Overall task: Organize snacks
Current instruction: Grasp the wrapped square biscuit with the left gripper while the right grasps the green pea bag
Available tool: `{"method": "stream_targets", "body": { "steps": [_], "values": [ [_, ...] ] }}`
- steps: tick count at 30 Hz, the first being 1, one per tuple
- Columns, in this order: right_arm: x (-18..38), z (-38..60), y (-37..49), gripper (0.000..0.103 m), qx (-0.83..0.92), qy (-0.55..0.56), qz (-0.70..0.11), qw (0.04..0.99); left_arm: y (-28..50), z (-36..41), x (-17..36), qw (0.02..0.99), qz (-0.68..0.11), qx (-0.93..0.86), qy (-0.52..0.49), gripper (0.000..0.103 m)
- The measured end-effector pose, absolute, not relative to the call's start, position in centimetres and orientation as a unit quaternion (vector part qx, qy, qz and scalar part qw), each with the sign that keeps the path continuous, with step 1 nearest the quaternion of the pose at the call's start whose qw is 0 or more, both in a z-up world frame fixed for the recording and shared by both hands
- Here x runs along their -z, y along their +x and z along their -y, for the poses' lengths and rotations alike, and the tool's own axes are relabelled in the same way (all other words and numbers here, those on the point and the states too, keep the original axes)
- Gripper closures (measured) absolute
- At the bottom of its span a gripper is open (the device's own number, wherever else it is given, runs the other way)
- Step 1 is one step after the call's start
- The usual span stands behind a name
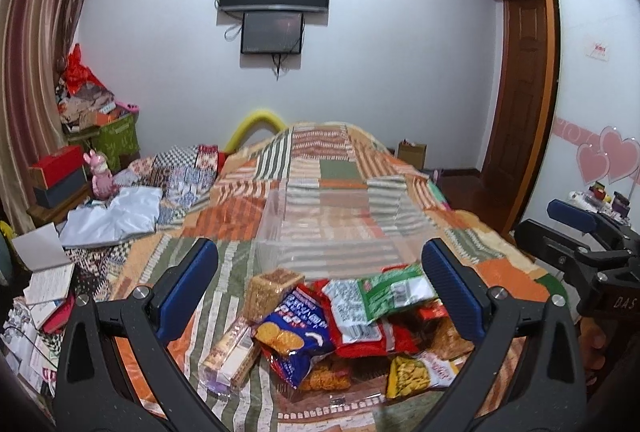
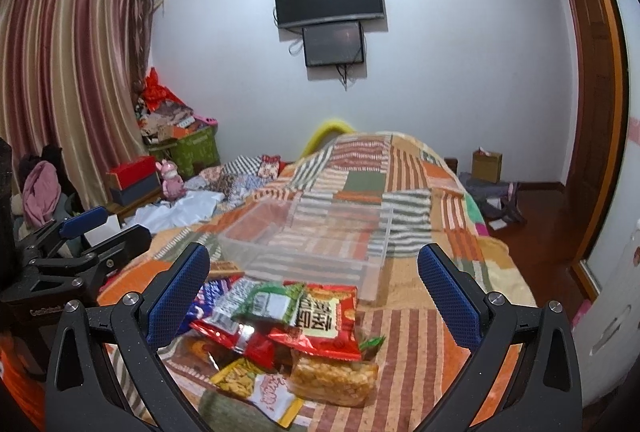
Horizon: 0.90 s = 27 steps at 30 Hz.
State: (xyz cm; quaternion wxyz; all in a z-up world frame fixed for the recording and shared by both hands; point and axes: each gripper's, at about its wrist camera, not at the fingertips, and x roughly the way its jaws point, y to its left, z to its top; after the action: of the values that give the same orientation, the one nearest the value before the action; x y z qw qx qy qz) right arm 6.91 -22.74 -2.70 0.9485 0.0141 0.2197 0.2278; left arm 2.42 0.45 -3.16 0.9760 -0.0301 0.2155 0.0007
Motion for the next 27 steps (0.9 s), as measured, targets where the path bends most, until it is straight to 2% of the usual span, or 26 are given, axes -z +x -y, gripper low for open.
{"method": "stream_targets", "body": {
  "steps": [11,15,17,24,27],
  "values": [
    [5.8,21.3,9.0,0.0,-0.248,0.007,-0.284,0.926,6.6,-3.3,7.7,0.957,-0.286,-0.027,-0.053,0.0],
    [6.7,20.5,9.8,0.0,-0.263,0.008,-0.302,0.916,8.2,-4.6,9.1,0.949,-0.308,-0.039,-0.053,0.01],
    [7.1,20.0,10.1,0.002,-0.271,0.005,-0.309,0.912,9.1,-5.2,9.8,0.944,-0.322,-0.04,-0.058,0.013],
    [8.3,18.0,11.3,0.023,-0.297,-0.007,-0.342,0.892,11.4,-7.1,12.1,0.93,-0.357,-0.034,-0.082,0.023],
    [8.8,17.4,11.7,0.026,-0.3,-0.012,-0.353,0.886,12.3,-7.4,12.9,0.926,-0.368,-0.028,-0.082,0.026]
  ]
}}
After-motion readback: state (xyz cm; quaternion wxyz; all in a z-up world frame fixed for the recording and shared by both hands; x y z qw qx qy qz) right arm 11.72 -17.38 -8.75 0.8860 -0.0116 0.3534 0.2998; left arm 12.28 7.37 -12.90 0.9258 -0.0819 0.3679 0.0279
